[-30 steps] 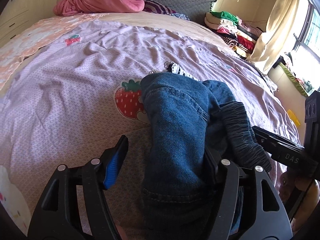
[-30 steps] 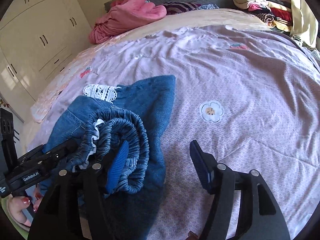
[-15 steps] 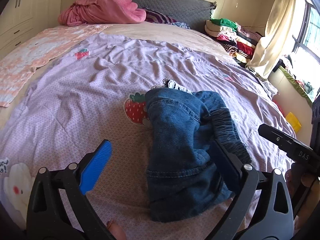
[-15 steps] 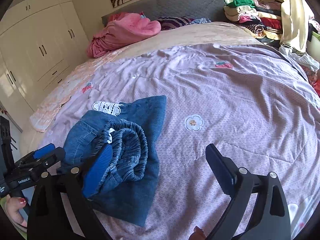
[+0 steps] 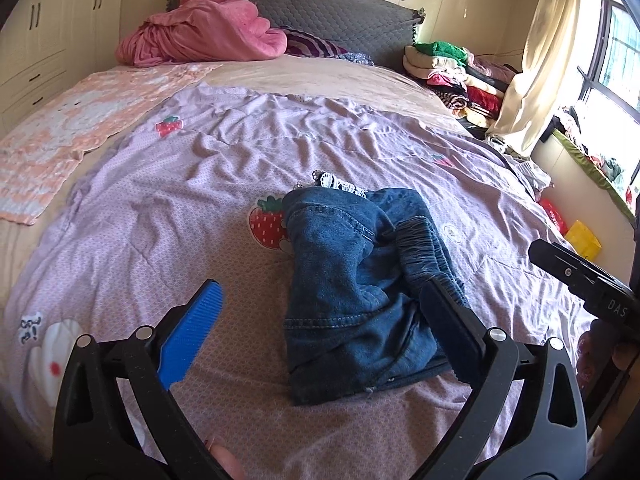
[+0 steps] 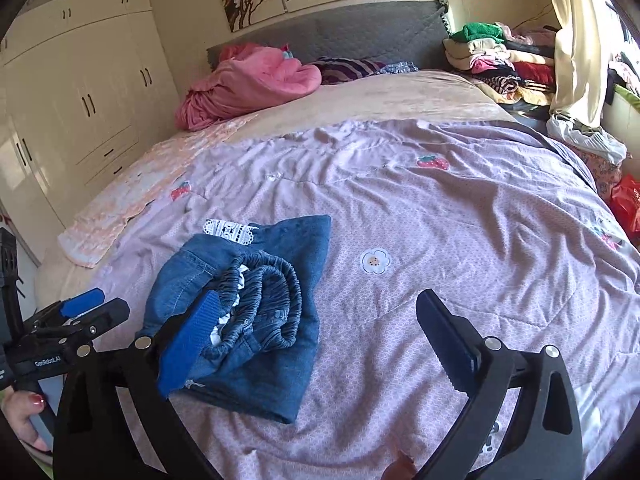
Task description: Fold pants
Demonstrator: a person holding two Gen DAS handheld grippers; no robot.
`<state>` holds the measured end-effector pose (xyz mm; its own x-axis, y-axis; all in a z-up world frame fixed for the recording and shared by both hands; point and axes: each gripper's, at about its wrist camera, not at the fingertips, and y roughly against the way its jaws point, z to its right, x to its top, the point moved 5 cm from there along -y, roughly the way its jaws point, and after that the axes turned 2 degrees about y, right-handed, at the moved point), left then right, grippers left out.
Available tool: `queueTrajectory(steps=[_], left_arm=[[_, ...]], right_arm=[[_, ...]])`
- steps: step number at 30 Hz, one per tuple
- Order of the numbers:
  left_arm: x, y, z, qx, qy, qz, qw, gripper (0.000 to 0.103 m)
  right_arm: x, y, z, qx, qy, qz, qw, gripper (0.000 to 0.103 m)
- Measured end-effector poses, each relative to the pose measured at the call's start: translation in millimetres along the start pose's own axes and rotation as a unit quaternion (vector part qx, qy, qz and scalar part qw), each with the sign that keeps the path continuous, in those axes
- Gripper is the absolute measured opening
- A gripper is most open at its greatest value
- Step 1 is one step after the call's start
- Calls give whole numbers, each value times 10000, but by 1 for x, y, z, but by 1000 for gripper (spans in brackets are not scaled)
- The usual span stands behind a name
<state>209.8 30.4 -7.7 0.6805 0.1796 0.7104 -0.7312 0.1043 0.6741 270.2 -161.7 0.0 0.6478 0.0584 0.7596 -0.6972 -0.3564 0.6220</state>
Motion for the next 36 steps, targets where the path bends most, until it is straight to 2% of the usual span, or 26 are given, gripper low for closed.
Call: queueTrajectory(steps=[12,25,31,36], left_arm=[[-9,33,3,143,-126,111,9998,93],[-30,74,8,266,-200,310,9990,93],[-48,89,12,265,-236,324,9988,93],[-70,88,16,263,-279,172,9991,93]], right_arm=[[-3,46,-12,-35,139,251,9996,98],[-30,84,-25,120,244,308,9992,98],[-49,95,-30,141,278,234,9992,98],[-63,99,-32,158,304,144,9993,98]])
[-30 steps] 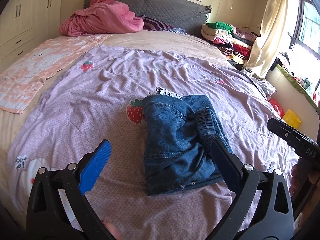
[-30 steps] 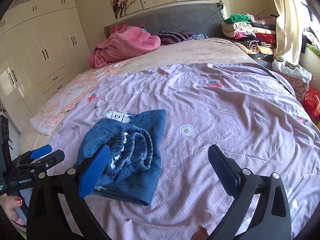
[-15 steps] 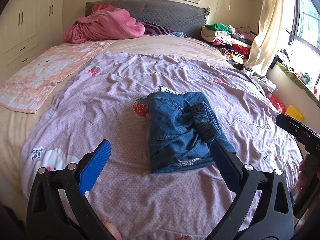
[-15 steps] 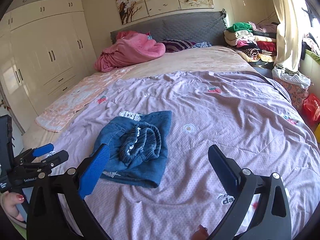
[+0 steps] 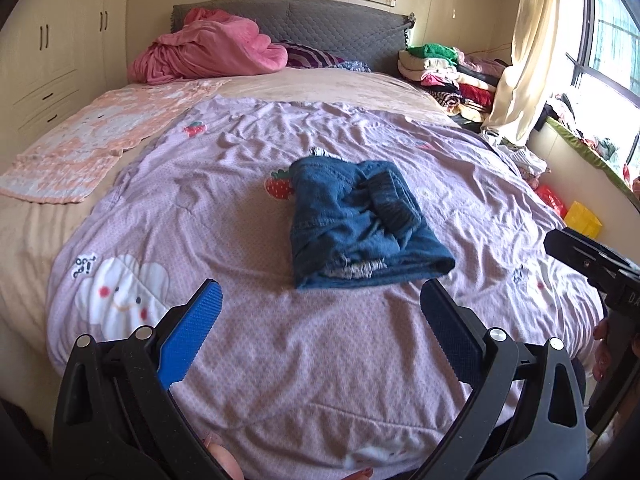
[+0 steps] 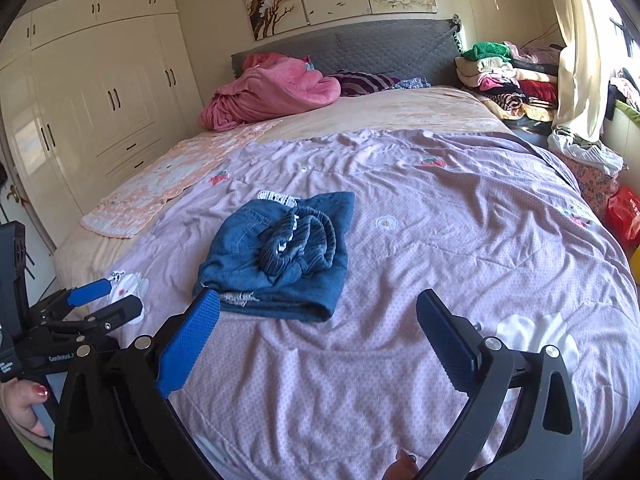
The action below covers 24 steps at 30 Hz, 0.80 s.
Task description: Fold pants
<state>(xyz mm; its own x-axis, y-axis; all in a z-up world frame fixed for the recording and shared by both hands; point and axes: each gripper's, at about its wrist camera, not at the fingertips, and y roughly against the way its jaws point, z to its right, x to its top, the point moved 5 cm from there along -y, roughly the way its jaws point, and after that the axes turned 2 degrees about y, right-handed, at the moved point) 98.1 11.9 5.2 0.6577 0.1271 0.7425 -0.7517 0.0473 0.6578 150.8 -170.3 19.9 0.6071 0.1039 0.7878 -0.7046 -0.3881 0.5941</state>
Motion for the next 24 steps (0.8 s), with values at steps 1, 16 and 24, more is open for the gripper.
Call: queueTrajectory(steps=[1,16,24], left_arm=[[-3,-1,0,22,1,-31,10000,93],[-45,-15,-1,90,63,-341,9994,93],[-54,-16,-2,114,97,-362,9992,93]], right_arm=[[-3,1,-1,-9,10,-12,10000,98],[-50,-10,0,-99,-21,-336,9994,98],[-62,-15,6,-199,-101,-433,9988,98]])
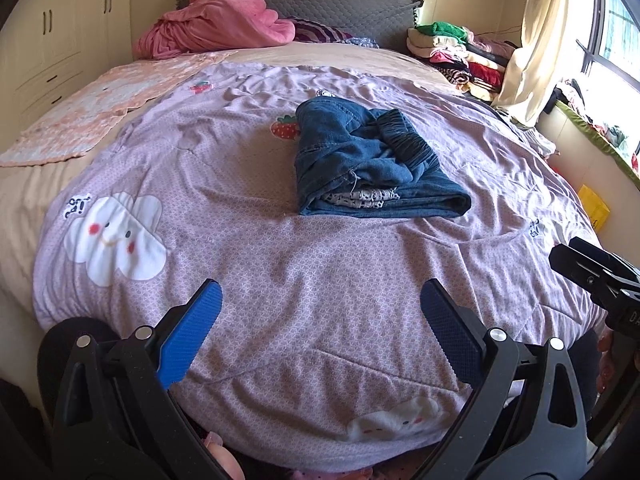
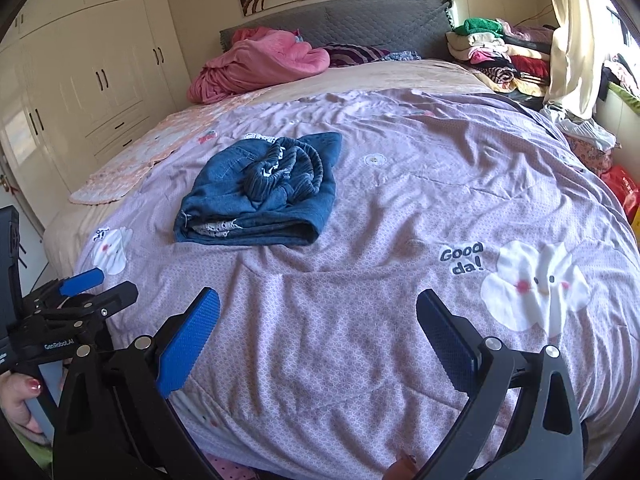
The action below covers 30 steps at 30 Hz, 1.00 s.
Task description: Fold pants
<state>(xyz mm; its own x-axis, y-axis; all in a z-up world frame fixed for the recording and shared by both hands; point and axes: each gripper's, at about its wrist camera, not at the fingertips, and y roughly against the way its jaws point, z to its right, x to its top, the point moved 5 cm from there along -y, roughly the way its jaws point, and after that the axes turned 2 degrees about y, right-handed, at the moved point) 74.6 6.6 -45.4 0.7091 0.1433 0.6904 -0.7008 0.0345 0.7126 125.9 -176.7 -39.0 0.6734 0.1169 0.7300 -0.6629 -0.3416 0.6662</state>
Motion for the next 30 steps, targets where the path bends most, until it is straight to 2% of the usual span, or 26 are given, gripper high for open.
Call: queueTrajectory(steps=[30], left_arm=[[-2,-2,-2,88,40,-78,9999,93]], right_arm=[[-4,-3,-5,15,35,-96,9999,98]])
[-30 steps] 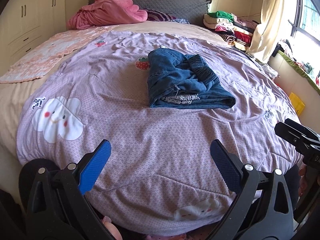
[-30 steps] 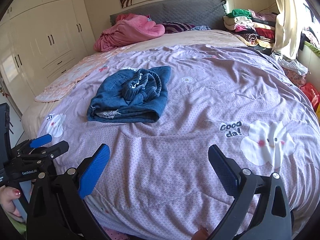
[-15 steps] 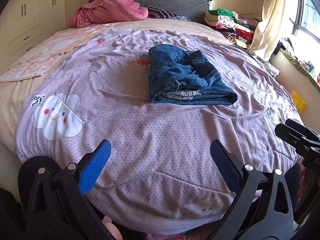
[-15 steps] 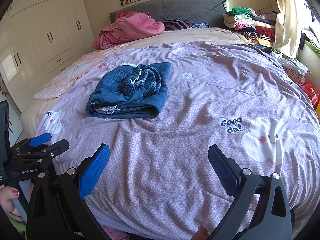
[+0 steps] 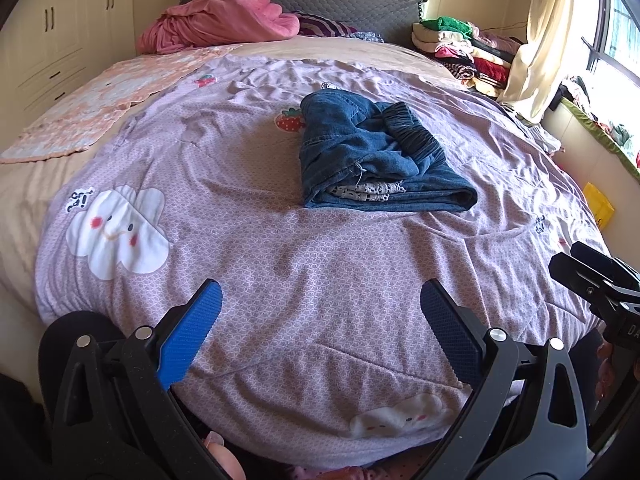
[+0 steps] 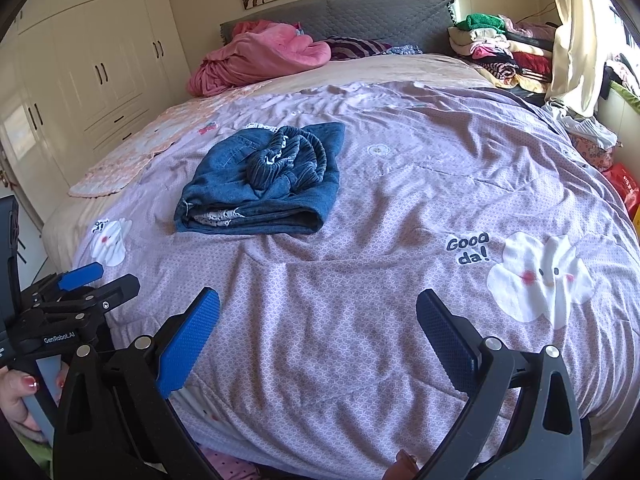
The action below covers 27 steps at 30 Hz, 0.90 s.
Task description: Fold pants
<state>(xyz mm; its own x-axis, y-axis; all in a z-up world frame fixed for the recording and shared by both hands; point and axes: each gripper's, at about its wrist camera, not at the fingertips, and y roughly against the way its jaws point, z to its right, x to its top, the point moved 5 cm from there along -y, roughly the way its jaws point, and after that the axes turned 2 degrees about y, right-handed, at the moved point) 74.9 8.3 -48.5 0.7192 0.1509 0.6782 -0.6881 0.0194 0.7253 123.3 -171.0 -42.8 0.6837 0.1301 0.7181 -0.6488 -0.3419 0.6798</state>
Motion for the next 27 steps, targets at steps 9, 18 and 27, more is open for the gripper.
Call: queueTrajectory(steps=[9,18,27], left_arm=[[0,1,-1,17,-6,3,10000,93],[1,3,-1,4,4,3,10000,93],[1,3,-1,13,2,-2,10000,93]], right_arm=[[1,2,2,-18,-48,8,10000,98],[0,2,3,-35,-52,5,10000,98],[0,2,3,-50,-93,-3,9999,98]])
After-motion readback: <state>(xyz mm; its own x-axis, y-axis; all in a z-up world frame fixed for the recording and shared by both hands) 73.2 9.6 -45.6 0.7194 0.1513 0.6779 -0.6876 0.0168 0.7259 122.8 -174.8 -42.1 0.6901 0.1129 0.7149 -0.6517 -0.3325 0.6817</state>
